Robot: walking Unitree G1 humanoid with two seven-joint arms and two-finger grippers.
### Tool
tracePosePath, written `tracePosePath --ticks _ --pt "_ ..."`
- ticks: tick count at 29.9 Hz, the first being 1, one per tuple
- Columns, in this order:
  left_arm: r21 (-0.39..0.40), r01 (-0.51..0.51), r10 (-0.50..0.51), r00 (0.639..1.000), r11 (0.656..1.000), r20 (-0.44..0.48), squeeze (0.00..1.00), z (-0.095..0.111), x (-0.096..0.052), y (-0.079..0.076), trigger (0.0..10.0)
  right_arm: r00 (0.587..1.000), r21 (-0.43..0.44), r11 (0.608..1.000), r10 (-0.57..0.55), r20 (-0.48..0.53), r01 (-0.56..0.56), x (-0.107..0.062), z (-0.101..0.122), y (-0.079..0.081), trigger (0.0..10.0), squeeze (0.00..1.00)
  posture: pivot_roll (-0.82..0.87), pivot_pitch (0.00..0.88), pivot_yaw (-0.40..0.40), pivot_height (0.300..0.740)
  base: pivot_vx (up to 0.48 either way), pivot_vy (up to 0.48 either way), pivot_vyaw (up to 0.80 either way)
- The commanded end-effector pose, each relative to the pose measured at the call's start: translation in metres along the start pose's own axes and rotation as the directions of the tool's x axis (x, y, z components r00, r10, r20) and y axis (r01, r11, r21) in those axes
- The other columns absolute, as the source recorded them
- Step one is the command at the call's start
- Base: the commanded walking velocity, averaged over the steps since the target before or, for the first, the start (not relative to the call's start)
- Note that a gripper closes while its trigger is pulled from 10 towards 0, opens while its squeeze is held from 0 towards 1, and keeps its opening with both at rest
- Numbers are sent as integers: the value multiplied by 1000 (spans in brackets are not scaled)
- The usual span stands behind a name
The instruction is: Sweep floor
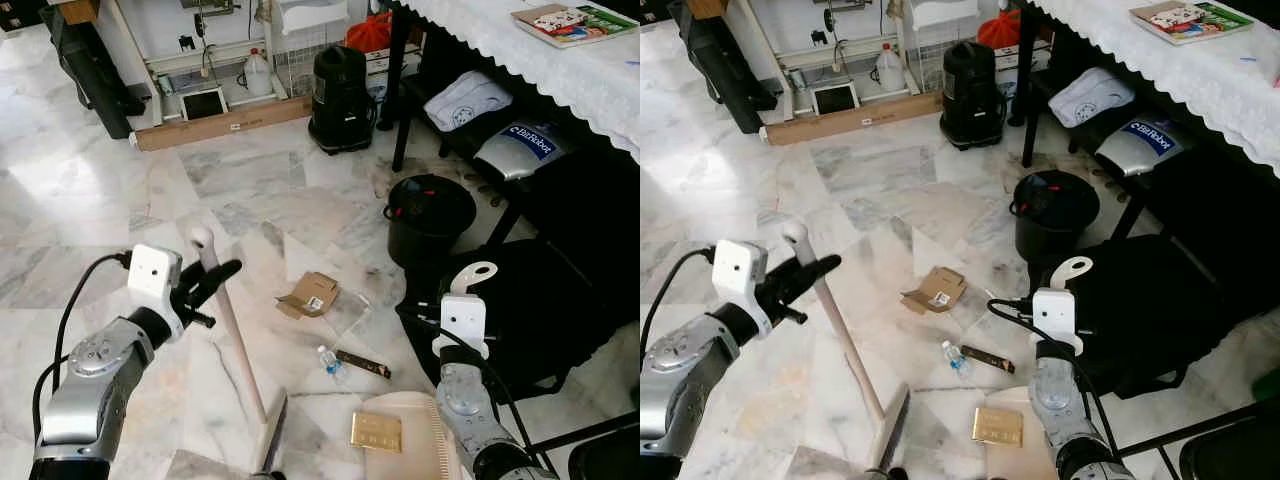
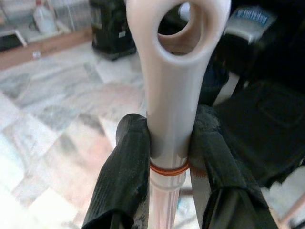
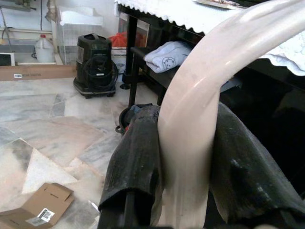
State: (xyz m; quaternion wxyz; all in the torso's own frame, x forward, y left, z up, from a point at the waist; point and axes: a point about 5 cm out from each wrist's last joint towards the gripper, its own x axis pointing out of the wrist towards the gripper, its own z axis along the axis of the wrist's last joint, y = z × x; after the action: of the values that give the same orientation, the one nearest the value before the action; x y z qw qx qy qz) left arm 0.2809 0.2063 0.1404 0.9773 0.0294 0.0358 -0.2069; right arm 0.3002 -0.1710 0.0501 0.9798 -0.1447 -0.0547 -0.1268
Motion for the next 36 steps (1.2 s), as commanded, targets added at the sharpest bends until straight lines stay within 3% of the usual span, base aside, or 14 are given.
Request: tracePosePath --ticks 1,4,10,18,21,33,36 --pt "42 10 -9 1000 999 -20 0 0 -2 2 10000 1000 2 1000 16 -21 -16 -3 -3 4 10000 0 79 135 43 740 0 0 0" --pt "-16 46 -46 998 999 -31 0 -10 3 -9 10000 1000 5 1000 17 -19 -16 -3 -2 5 10000 0 74 138 45 740 0 0 0" --pt "-109 8 -8 1000 994 -3 0 -20 17 -16 10000 1000 12 1000 17 -10 -16 -3 -1 5 10000 0 66 146 44 740 0 0 0" --pt "-119 6 -5 1000 993 1 0 -20 19 -17 10000 1000 15 1000 16 -8 -16 -3 0 5 10000 0 65 147 45 740 0 0 0" --pt "-183 29 -31 999 983 -11 0 -22 32 -26 10000 1000 67 998 2 25 -4 4 8 4 10000 0 56 160 43 740 0 0 0" --pt "-281 109 -115 993 954 -6 0 -17 42 -34 10000 999 90 996 0 45 -4 8 15 6 10000 0 60 153 42 740 0 0 0" --pt "-302 150 -146 989 941 35 0 -5 42 -38 10000 999 96 995 -1 47 -3 9 16 5 10000 0 60 152 42 740 0 0 0"
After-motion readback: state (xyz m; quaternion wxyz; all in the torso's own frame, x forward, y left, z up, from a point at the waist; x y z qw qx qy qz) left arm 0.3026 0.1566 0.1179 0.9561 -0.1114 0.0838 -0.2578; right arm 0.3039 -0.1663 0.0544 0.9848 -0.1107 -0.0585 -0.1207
